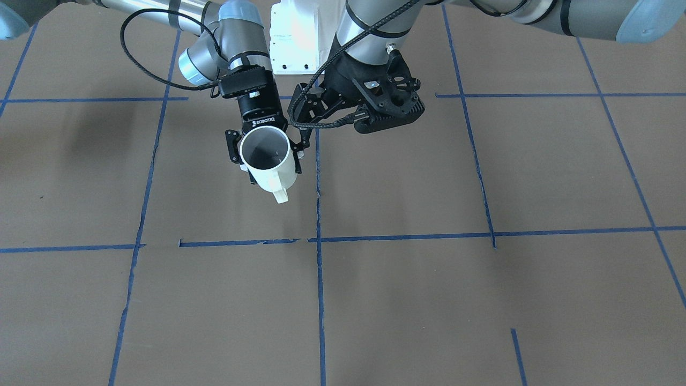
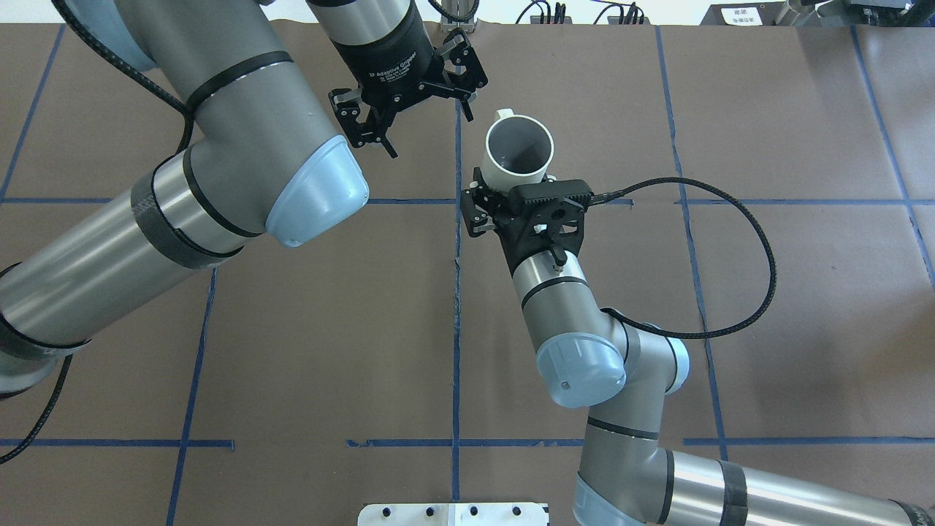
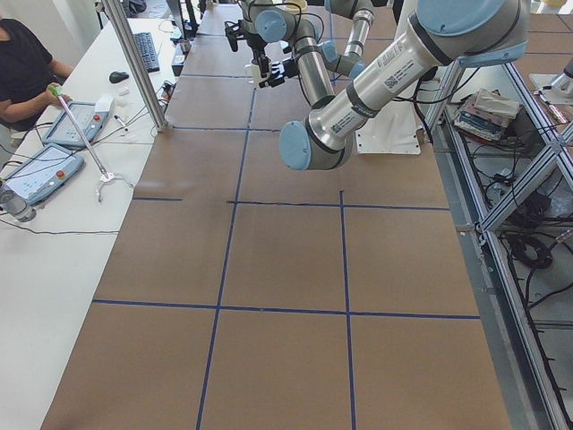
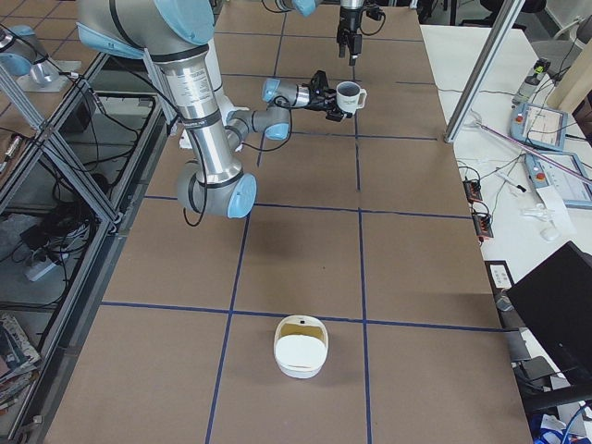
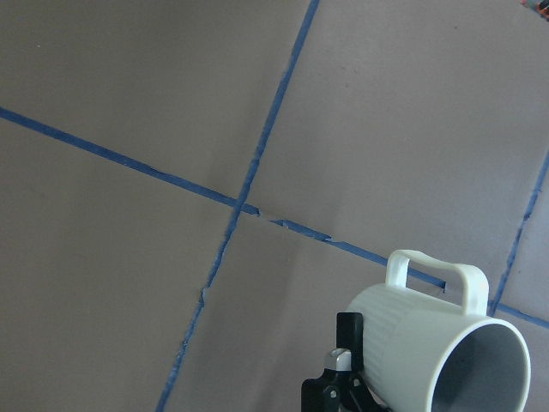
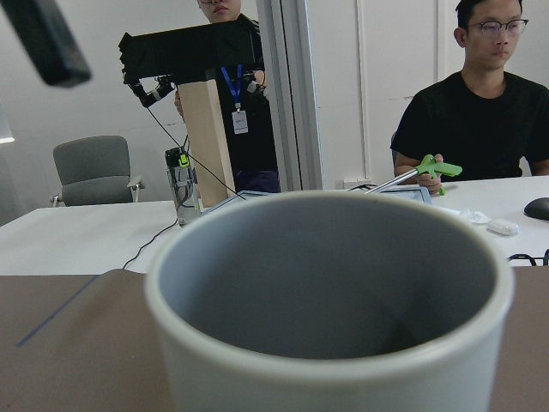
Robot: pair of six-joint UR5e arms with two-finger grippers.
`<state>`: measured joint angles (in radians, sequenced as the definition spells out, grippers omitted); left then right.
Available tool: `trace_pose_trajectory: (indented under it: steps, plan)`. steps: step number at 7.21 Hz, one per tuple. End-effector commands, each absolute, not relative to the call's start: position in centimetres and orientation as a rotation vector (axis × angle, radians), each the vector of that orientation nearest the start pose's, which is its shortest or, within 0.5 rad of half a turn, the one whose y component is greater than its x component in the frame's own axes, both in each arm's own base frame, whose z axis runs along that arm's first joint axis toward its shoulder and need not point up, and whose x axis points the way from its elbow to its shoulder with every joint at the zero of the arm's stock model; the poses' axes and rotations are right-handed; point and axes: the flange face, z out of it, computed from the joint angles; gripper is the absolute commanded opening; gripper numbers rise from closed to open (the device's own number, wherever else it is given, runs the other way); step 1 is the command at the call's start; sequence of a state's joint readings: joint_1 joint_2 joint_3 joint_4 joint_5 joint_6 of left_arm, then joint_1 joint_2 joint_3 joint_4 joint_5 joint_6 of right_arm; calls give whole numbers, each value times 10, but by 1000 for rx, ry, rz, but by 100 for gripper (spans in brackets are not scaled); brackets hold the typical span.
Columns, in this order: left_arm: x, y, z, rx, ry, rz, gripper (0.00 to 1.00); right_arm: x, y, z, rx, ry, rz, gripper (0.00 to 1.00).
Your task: Left arm hands cup to right arm to dump lemon
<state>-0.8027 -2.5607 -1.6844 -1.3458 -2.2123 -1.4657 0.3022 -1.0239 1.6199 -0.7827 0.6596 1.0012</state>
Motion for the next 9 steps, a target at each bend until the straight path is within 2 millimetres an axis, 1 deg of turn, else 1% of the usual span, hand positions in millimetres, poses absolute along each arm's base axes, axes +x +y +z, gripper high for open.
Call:
trace_pose_trajectory:
  steps: [1, 2, 3, 4, 5, 6, 7, 8, 9]
  plan:
    - [423, -513, 19, -191, 1016, -334, 100, -544, -374, 209, 1260, -739, 353, 25]
    - [433, -506, 18, -201, 1013, -318, 100, -545, -373, 208, 1261, -739, 350, 25]
    - [440, -500, 18, -209, 1010, -306, 97, -545, -373, 208, 1263, -737, 352, 27]
    - [441, -498, 16, -207, 1012, -302, 90, -545, -373, 208, 1264, -734, 353, 32]
    - [448, -492, 16, -213, 1010, -290, 84, -545, -373, 208, 1264, -734, 353, 32]
    - [454, -491, 17, -219, 1003, -287, 79, -544, -372, 212, 1264, -730, 350, 32]
    - [456, -491, 17, -218, 1000, -287, 79, -545, -369, 213, 1270, -723, 353, 32]
    - [459, -495, 11, -211, 997, -292, 77, -547, -363, 213, 1284, -704, 338, 32]
    - [463, -501, 7, -203, 989, -301, 77, -547, -362, 212, 1292, -693, 322, 32]
